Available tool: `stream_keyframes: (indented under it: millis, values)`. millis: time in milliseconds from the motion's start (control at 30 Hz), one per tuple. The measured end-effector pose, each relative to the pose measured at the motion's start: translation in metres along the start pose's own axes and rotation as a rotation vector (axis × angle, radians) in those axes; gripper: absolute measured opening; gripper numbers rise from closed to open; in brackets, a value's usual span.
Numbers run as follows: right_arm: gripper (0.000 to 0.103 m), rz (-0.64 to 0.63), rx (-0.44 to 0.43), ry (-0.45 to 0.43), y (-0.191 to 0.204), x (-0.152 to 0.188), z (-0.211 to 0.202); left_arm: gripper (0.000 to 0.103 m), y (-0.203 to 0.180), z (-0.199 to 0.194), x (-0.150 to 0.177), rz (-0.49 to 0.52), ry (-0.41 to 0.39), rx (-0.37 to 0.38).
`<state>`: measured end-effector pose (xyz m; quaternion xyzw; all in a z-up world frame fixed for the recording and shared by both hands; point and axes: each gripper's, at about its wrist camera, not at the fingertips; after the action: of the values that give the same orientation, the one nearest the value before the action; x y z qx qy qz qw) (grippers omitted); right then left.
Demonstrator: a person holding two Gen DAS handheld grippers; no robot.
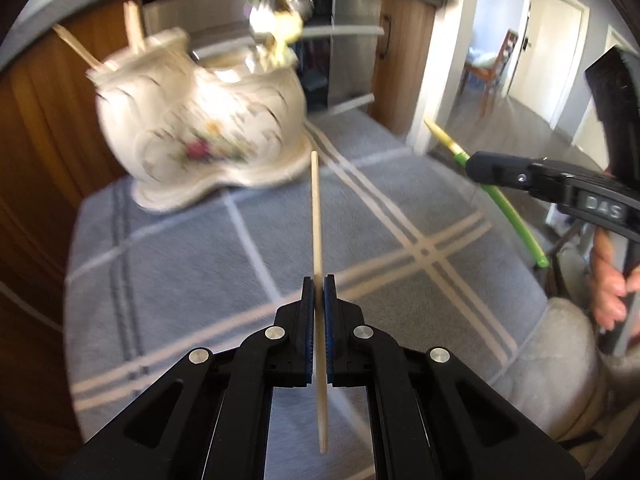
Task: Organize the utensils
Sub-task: 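Lift and carry the yellow spoon and chopstick over the ceramic holder with both tools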
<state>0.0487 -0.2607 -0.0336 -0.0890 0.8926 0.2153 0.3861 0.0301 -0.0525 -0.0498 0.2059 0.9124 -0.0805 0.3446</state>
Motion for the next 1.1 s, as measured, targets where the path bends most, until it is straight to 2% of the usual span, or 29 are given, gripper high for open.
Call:
stream_keyframes:
  millis: [200, 367, 467, 600, 733, 867, 967, 1100]
  values:
    - [0.01, -0.037, -0.027, -0.096, 0.022, -0.035, -0.001, 0.005, 0.032, -0.047, -0.018, -0.021, -0.202, -0.025]
    - [0.01, -0.054, -0.053, -0.182, 0.04, -0.072, 0.007, 0.005, 0.059, -0.065, -0.047, -0.049, -0.348, -0.047]
    - [0.01, -0.052, -0.07, -0.231, 0.047, -0.09, 0.013, 0.005, 0.08, -0.072, -0.066, -0.085, -0.435, -0.028]
    - [0.01, -0.038, -0.121, -0.29, 0.053, -0.113, 0.025, 0.005, 0.102, -0.076, -0.086, -0.136, -0.536, 0.033]
    - [0.01, -0.014, -0.16, -0.334, 0.055, -0.134, 0.041, 0.005, 0.114, -0.068, -0.108, -0.171, -0.616, 0.071]
    - [0.01, 0.027, -0.207, -0.383, 0.054, -0.15, 0.06, 0.005, 0.122, -0.053, -0.128, -0.206, -0.676, 0.074]
    - [0.01, 0.049, -0.219, -0.397, 0.055, -0.155, 0.079, 0.005, 0.125, -0.042, -0.138, -0.211, -0.702, 0.047]
    - [0.01, 0.042, -0.204, -0.405, 0.056, -0.155, 0.098, 0.005, 0.118, -0.031, -0.145, -0.167, -0.724, -0.02]
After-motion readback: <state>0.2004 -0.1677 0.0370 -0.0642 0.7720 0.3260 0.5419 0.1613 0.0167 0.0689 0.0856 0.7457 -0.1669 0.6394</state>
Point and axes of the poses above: each gripper's, at about its wrist camera, not at the fingertips, and z roughly the way its jaws point, y to its left, x to its underside, and after that the axes turned 1 degree about z, right-handed
